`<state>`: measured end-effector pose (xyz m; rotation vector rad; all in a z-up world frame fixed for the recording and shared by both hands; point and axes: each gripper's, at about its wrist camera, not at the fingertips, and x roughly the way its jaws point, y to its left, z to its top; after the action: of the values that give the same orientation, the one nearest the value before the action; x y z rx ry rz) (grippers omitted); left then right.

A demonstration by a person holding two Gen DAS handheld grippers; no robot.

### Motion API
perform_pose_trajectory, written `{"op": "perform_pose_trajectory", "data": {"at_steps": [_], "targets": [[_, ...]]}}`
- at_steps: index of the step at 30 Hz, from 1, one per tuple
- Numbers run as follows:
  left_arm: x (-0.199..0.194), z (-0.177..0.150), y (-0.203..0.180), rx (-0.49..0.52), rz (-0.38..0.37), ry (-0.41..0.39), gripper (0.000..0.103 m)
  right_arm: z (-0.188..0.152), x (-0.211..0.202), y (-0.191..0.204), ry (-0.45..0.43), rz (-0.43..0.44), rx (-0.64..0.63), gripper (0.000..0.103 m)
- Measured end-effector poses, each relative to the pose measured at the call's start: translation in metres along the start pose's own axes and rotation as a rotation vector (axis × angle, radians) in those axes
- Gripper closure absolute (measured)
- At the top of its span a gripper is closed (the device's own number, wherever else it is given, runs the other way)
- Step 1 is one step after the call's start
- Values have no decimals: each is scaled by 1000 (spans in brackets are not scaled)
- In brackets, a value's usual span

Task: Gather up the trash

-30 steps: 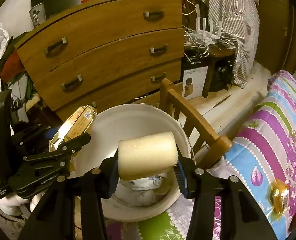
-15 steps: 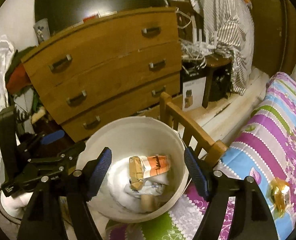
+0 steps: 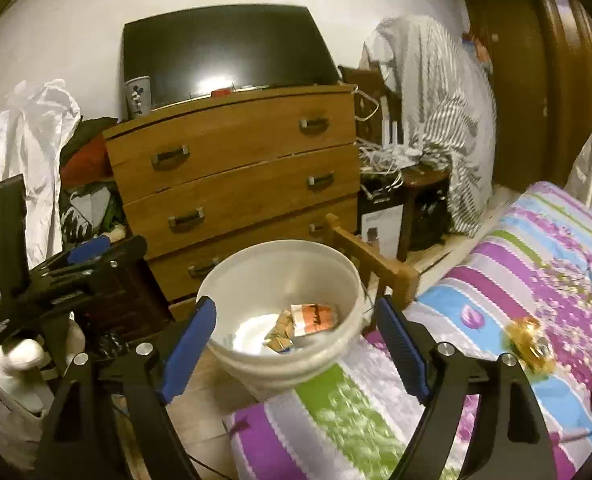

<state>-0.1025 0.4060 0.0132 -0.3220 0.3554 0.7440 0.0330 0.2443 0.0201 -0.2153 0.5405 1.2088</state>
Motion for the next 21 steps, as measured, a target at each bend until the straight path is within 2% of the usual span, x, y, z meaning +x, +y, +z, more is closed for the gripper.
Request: {"op": "perform_pose_trajectory", "data": {"at_steps": [5, 8, 13, 21], "targets": [[-28, -23, -22, 57, -53, 28, 6, -26, -39, -4, -41, -51, 1, 18], [-41, -31, -30, 81, -75, 27, 6, -34, -48, -9, -45, -60, 21, 18], [-51, -34, -38, 97, -86, 18, 6, -36, -51, -12, -41, -62, 28, 18], [-55, -38, -44, 113, -64, 12, 6, -33, -48, -8, -41, -60, 26, 18]]}}
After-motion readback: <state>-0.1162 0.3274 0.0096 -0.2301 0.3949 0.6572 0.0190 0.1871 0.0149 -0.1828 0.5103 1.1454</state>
